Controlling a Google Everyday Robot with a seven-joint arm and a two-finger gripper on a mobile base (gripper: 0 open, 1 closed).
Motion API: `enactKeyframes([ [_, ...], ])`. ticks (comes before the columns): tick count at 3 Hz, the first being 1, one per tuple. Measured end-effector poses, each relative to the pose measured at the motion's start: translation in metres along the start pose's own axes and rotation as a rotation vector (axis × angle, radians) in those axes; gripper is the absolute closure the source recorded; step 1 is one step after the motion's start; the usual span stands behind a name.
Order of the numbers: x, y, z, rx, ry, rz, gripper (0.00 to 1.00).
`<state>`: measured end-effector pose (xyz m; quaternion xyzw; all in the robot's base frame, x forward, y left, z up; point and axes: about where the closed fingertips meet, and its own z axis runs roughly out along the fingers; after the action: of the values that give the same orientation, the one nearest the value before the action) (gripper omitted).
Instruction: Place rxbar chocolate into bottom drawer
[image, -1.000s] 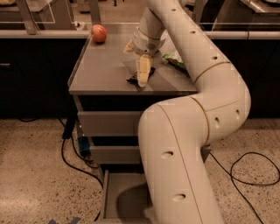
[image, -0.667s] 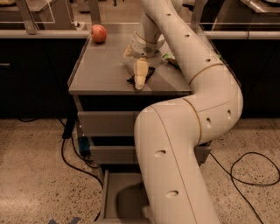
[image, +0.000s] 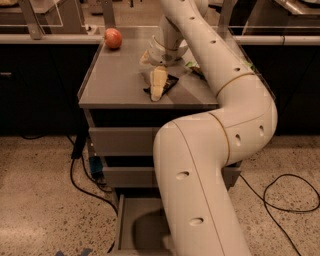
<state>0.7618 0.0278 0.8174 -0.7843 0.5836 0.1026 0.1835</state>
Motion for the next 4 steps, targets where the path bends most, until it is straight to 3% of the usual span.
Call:
enactKeyframes([
  [3, -0.001, -0.006, 0.005, 0.015, -0.004, 0.000, 0.80],
  [4, -0.011, -0.016, -0.008, 0.046, -0.006, 0.000, 1.00],
])
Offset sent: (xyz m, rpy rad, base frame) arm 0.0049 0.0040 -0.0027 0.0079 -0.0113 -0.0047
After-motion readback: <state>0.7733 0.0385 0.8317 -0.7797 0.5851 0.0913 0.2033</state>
